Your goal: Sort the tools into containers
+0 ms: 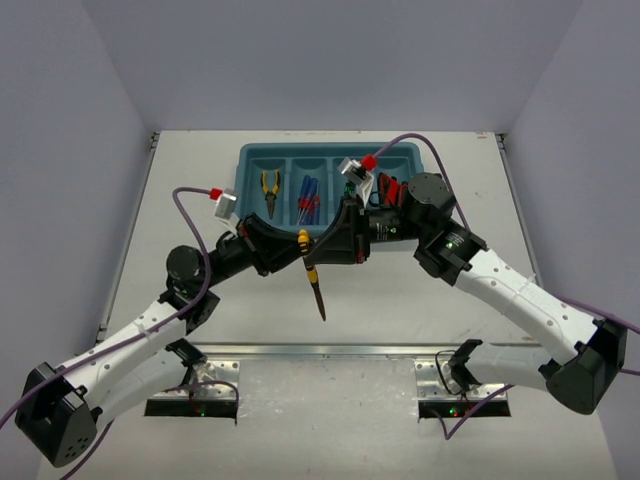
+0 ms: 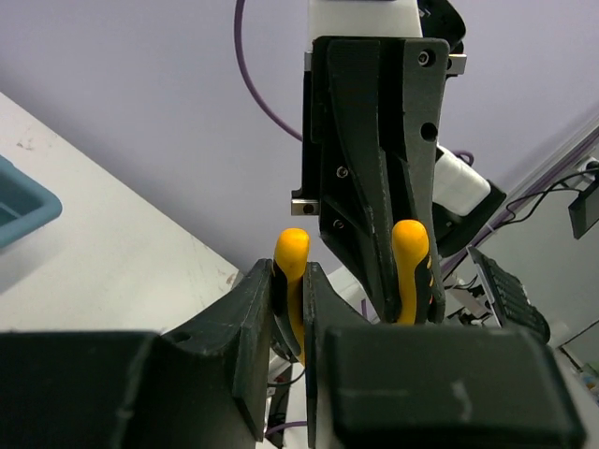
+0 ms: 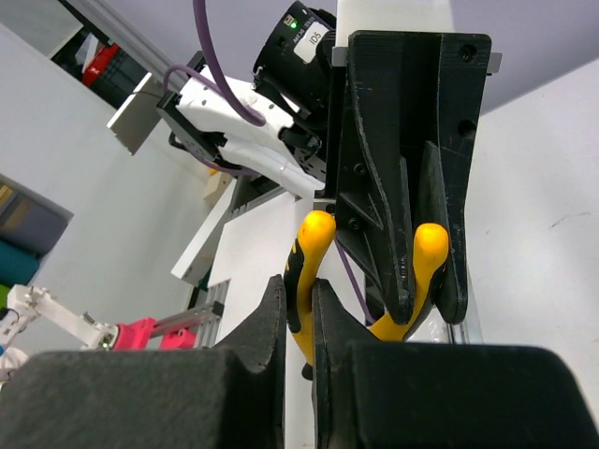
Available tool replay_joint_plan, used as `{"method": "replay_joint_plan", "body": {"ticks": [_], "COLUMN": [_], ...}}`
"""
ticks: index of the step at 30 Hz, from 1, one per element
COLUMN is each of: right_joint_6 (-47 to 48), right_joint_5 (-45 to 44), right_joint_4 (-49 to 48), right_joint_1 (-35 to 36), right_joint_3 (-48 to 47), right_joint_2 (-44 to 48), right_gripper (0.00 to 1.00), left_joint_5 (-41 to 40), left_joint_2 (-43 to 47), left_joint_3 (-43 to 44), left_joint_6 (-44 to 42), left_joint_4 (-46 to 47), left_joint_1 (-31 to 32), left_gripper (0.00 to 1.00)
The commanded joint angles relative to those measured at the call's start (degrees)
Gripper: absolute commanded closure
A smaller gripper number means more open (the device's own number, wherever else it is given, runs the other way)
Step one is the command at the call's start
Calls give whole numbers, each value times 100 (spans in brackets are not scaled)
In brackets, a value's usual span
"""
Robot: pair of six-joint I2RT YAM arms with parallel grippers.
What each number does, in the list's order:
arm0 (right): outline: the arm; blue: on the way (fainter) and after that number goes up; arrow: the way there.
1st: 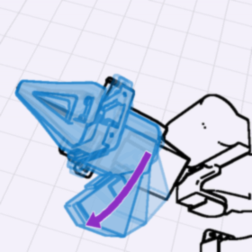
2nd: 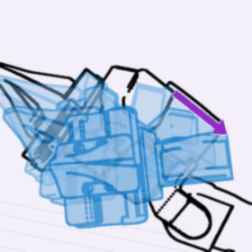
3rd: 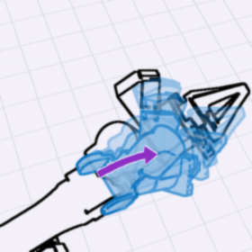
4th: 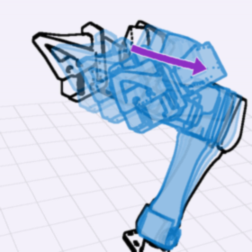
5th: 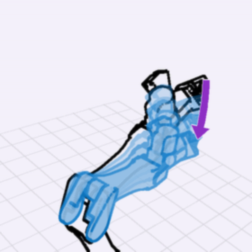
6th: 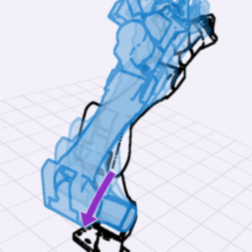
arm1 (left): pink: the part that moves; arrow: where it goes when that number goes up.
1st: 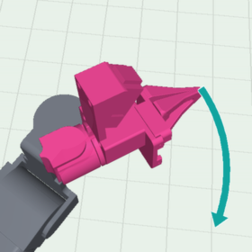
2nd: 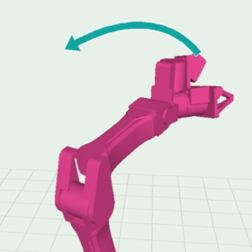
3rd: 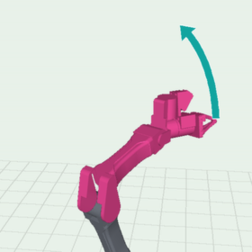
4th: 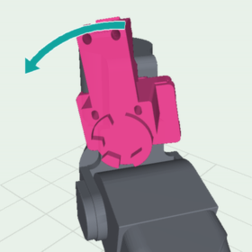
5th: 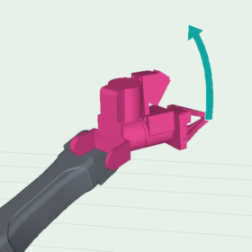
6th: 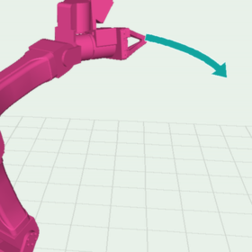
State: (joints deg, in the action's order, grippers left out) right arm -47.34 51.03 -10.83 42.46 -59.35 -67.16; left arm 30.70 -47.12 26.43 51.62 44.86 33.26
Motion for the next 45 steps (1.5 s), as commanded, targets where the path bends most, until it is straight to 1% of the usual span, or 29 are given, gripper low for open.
{"method": "replay_joint_plan", "body": {"ticks": [1, 3, 4, 6, 7, 8, 10, 13, 16, 18, 20, 21, 23, 24, 26, 28, 31, 33, 36, 37, 38, 40, 45], "right_joint_6": [119, 169, 224, 330, 378, 446, 550, 1034, 1408, 1686, 1900, 1981, 2139, 2196, 2274, 2329, 2410, 2447, 2498, 2515, 2533, 2554, 2563], "right_joint_5": [-278, -451, -572, -815, -976, -1060, -1193, -1842, -3004, -3937, -4995, -5304, -5924, -6049, -6245, -6304, -6322, -6352, -6372, -6360, -6352, -6343, -6299], "right_joint_4": [-270, -73, 101, 380, 541, 658, 885, 1660, 2702, 3349, 3807, 3833, 4138, 4158, 4339, 4445, 4602, 4666, 4832, 4880, 4920, 4949, 4976], "right_joint_1": [26, 9, 2, -23, -33, -54, -88, -176, -185, -185, -185, -185, -185, -185, -190, -185, -185, -185, -185, -185, -185, -185, -177], "right_joint_3": [-112, -112, -131, -163, -178, -194, -238, -377, -652, -823, -900, -903, -886, -885, -850, -835, -757, -722, -683, -683, -680, -641, -518], "right_joint_2": [50, 111, 141, 206, 244, 306, 404, 854, 1172, 1412, 1638, 1653, 1891, 1908, 2067, 2168, 2414, 2515, 2657, 2682, 2710, 2775, 2822], "right_gripper": [90, 66, 57, 19, 5, 1, 1, 1, 1, 1, 1, 1, 1, 1, 1, 1, 1, 1, 1, 1, 1, 1, 1], "left_joint_5": [-115, -372, -473, -650, -821, -961, -1203, -1921, -2467, -2680, -2745, -2745, -2983, -3215, -4078, -4804, -5416, -5385, -5136, -4930, -4715, -4577, -4346], "left_joint_2": [18, 18, -14, -108, -146, -226, -359, -878, -1258, -1610, -1914, -2001, -2283, -2402, -2940, -3547, -4361, -4736, -5150, -5332, -5560, -6020, -6584], "left_joint_3": [447, 730, 884, 1085, 1185, 1331, 1556, 2358, 2910, 3426, 3892, 3922, 4489, 4528, 5335, 5791, 6436, 6724, 7023, 7166, 7353, 7641, 7970], "left_joint_6": [-608, -1052, -1147, -1461, -1576, -1730, -1961, -2412, -2716, -2906, -3109, -3191, -3341, -3428, -3635, -3935, -4273, -4429, -4622, -4715, -4794, -4801, -4767], "left_joint_4": [-680, -1415, -1720, -2178, -2472, -2694, -3095, -4263, -5302, -5769, -6015, -6024, -6205, -6218, -6695, -6875, -7180, -7134, -6922, -6894, -6888, -7011, -7078], "left_joint_1": [120, 111, 111, 108, 104, 93, 60, -235, -729, -1019, -1166, -1180, -1181, -1189, -1218, -1303, -1552, -1780, -2044, -2091, -2124, -2130, -2130], "left_gripper": [100, 100, 100, 100, 100, 100, 100, 100, 100, 100, 100, 100, 100, 100, 100, 100, 100, 100, 100, 100, 100, 100, 100]}}
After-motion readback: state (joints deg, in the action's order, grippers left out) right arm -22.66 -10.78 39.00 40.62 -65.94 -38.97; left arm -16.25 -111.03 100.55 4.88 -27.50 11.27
